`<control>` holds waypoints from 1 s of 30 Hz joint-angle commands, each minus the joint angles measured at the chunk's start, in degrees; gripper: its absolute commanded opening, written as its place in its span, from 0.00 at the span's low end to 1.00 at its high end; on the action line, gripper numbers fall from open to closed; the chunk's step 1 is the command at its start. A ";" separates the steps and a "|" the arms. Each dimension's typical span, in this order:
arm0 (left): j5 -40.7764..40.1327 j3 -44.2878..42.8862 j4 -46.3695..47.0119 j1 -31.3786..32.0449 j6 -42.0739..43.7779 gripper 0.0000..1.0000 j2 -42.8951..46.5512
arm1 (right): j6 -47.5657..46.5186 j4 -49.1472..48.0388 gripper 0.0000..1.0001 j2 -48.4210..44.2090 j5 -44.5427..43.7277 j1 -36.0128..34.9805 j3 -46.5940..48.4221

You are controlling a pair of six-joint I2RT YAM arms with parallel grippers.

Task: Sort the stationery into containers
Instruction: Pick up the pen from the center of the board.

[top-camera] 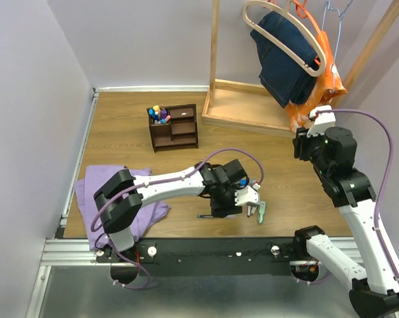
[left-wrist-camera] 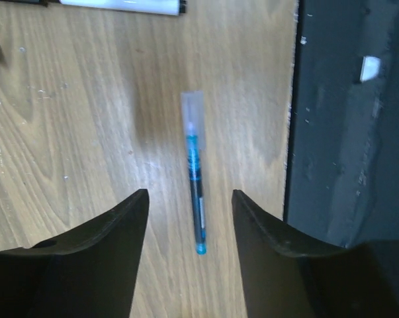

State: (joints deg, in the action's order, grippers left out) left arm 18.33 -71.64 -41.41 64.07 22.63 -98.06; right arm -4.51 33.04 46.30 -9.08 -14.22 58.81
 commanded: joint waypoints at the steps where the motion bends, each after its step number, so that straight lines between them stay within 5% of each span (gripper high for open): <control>1: -3.65 -0.09 2.56 1.23 -3.47 0.57 -1.61 | 1.43 1.94 0.49 -3.32 -0.15 1.91 -2.29; 30: -6.02 0.80 4.32 2.37 -4.44 0.42 -10.39 | 3.55 2.29 0.49 -3.76 3.10 5.87 -1.33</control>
State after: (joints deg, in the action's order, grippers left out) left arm 13.28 -70.13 -38.20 66.00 18.74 -106.21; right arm -1.93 33.82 42.46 -7.64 -9.30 55.88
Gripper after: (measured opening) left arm 0.449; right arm 0.493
